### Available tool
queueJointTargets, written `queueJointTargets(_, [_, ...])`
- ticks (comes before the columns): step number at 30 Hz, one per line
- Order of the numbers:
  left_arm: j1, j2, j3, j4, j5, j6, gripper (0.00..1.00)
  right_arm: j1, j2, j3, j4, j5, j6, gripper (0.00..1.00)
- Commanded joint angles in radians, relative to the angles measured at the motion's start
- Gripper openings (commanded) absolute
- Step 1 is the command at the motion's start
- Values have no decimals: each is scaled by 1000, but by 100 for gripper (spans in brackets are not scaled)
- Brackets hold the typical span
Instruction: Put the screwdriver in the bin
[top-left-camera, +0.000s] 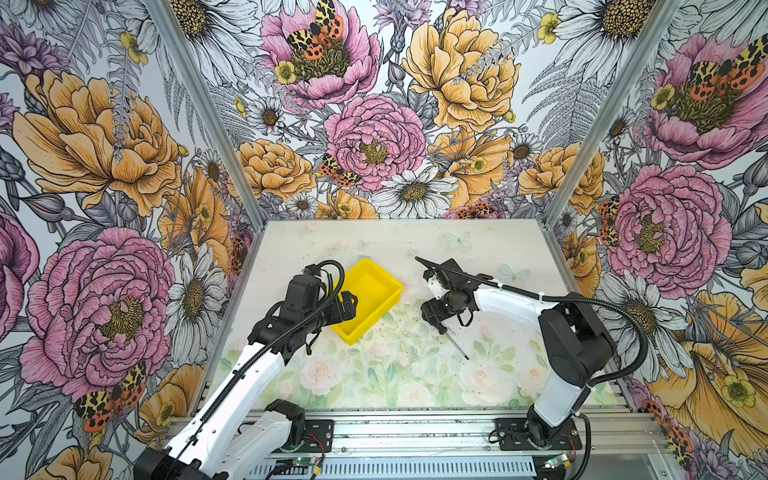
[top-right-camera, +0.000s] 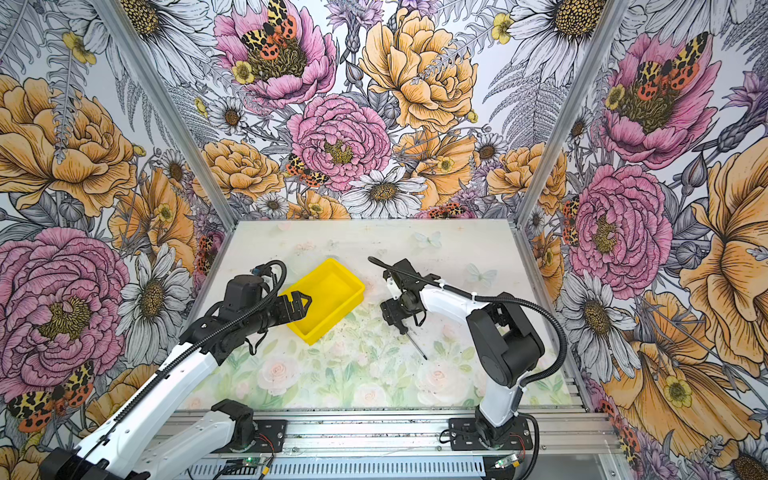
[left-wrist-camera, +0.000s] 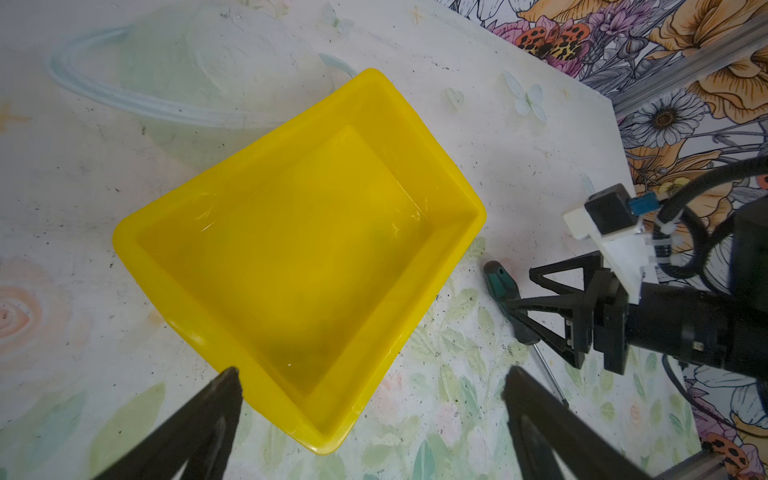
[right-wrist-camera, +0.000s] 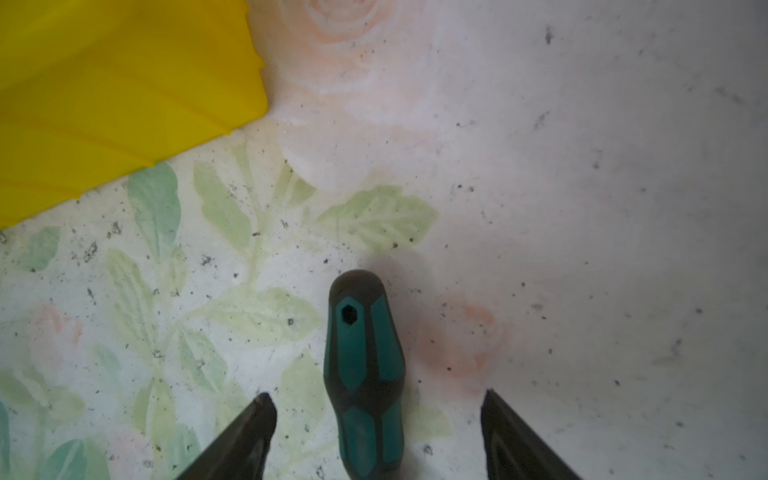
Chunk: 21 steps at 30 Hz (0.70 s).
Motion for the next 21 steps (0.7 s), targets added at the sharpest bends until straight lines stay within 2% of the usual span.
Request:
queueJointTargets(1, [8, -25, -10, 0, -13, -14, 99, 14, 19, 18, 17, 10, 4, 73])
queueJointTargets(12, [68, -35, -15, 0, 27, 0, 99, 31, 46, -5, 33, 54, 17, 47])
queueJointTargets(19, [80, -44, -18, -3, 33, 1, 99, 37, 80, -2, 43, 62, 13, 42])
queueJointTargets(21, [83, -49, -20, -3, 34, 0, 99, 38, 85, -1, 43, 63, 12, 38])
